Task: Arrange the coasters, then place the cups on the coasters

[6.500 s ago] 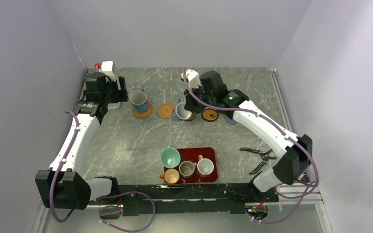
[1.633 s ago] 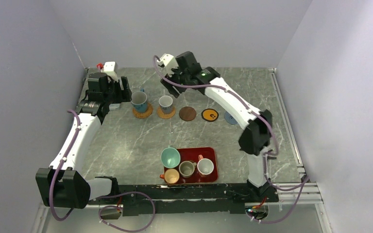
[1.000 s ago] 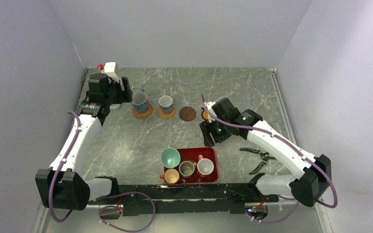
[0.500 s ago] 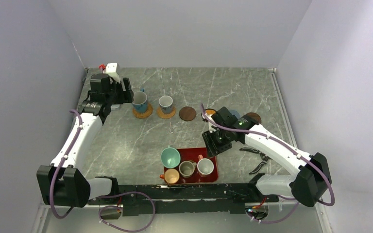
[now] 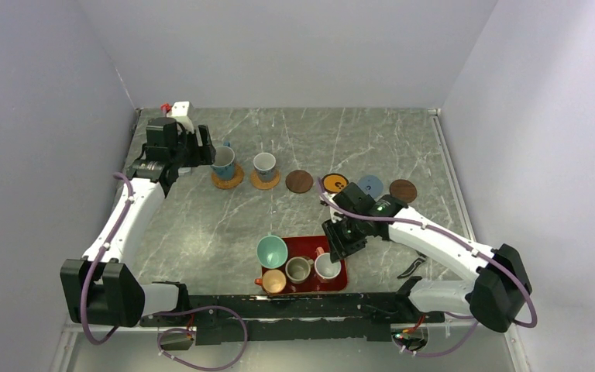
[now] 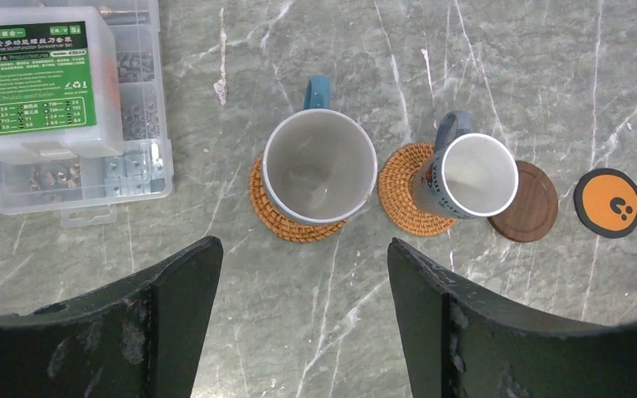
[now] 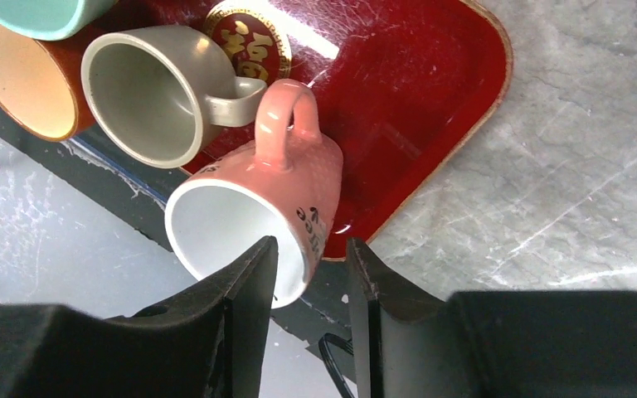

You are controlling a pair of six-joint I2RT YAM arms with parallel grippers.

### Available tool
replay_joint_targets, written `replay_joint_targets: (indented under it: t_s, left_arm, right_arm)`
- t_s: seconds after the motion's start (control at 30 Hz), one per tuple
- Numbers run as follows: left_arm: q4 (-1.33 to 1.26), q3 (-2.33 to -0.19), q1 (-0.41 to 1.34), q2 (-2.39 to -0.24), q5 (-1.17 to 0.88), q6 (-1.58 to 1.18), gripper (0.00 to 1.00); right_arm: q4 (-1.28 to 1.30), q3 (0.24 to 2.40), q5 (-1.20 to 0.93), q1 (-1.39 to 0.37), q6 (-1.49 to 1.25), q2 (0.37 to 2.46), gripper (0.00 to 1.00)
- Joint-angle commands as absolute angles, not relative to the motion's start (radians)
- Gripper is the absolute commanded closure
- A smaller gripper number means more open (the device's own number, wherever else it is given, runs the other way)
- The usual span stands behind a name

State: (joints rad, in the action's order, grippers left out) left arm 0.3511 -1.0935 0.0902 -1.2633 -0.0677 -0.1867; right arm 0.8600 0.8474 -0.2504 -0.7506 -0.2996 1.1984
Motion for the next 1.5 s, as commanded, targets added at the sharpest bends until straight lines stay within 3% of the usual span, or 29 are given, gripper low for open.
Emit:
replay_joint_targets:
  t_s: [0.0,0.9,1.47]
  left_arm:
    - [0.322,-1.109,0.095,-1.263,-0.094,-0.207,0.22]
    - [0.322,-1.11,0.095,-1.254,-0.104,-0.21,0.21]
    - [0.324,-1.11,0.095,-1.241,-0.115,-0.215,0.21]
  right_arm:
    - [0.812,0.85,-0.23,-0.79,-0.326,1.21,0.6]
    - [0.838,0.853,-0.078,-0.871,-0.402,1.224,0.75]
    - [0.855,0.864,-0.028,-0.933,-0.418,1.254,0.73]
